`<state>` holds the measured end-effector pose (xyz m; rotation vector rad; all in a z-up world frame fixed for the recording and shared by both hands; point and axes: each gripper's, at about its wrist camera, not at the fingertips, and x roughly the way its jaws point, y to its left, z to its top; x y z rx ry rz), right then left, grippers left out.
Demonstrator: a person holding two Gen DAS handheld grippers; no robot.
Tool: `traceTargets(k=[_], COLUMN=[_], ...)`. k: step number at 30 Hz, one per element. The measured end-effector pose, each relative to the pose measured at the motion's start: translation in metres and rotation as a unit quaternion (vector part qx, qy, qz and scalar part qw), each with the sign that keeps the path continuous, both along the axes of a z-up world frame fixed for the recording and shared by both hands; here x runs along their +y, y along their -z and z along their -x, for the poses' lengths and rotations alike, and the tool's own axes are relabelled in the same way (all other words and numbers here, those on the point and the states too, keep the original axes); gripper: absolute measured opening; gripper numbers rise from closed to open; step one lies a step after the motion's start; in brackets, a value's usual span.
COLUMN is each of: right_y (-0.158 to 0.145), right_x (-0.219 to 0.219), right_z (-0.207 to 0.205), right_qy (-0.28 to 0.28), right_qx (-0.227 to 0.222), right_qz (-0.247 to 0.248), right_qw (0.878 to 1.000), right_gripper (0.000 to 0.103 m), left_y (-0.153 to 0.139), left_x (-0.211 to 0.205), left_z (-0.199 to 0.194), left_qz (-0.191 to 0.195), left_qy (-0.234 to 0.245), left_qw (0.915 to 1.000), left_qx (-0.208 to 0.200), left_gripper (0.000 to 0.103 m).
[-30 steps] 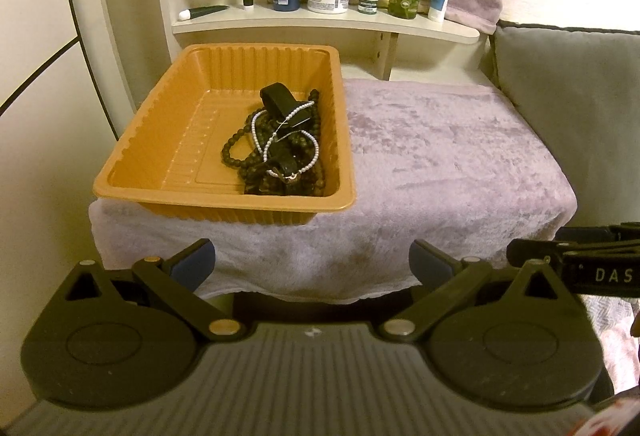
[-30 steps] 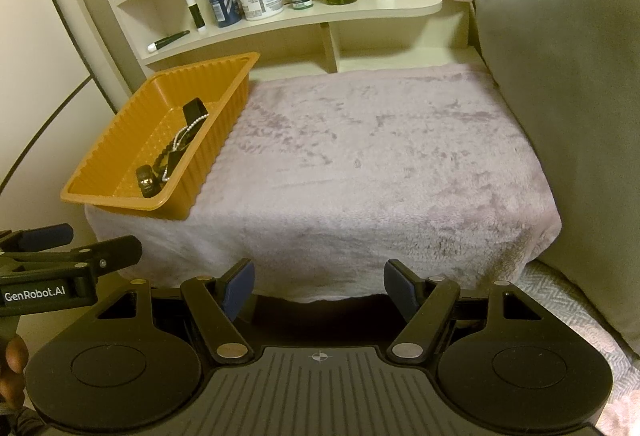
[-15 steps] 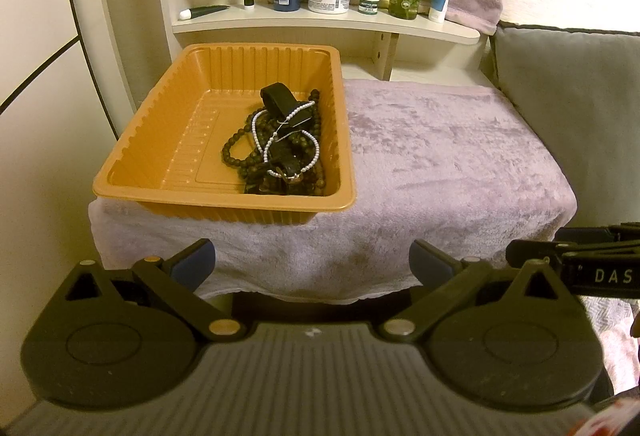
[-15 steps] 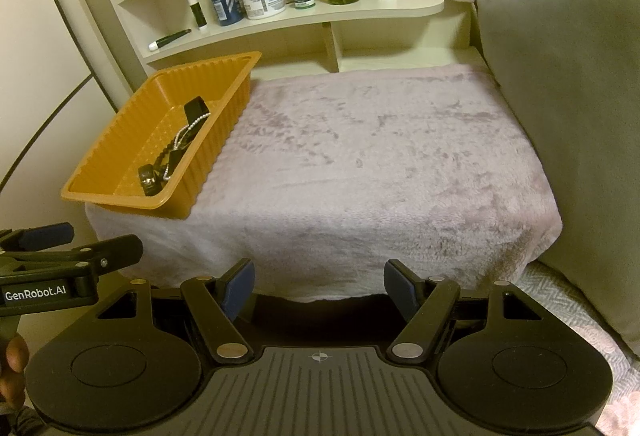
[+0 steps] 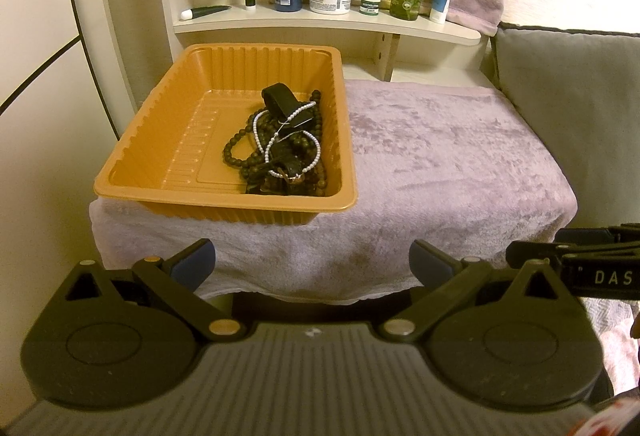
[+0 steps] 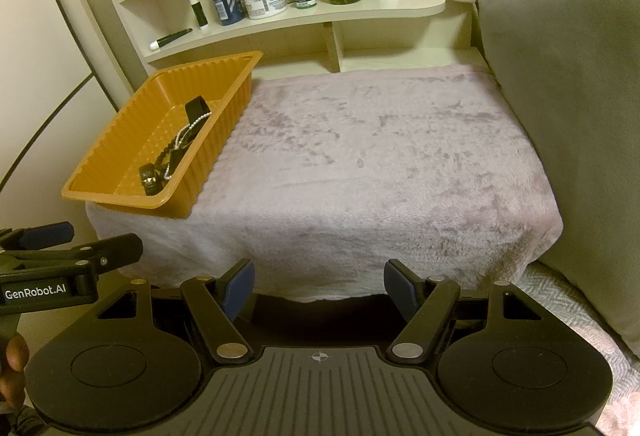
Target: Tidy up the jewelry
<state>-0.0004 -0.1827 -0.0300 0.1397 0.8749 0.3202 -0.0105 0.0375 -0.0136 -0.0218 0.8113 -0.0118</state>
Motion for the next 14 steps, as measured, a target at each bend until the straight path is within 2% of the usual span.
traceTargets(k=[14], right_y=[0.0000], right_x=[0.0017], right_z=[0.0005], right_qy=[0.002], right_qx=[0.000], right_qz=[0.000], right_qw=[1.000], right_gripper=[0.071], left_y=[-0.0008], left_x=[0.0017], left_z=[0.0022], left_qz=[0.000], left_qy=[-0.003], left_qw=[0.9999], left_qx=[-0.013], left_gripper=[0.103])
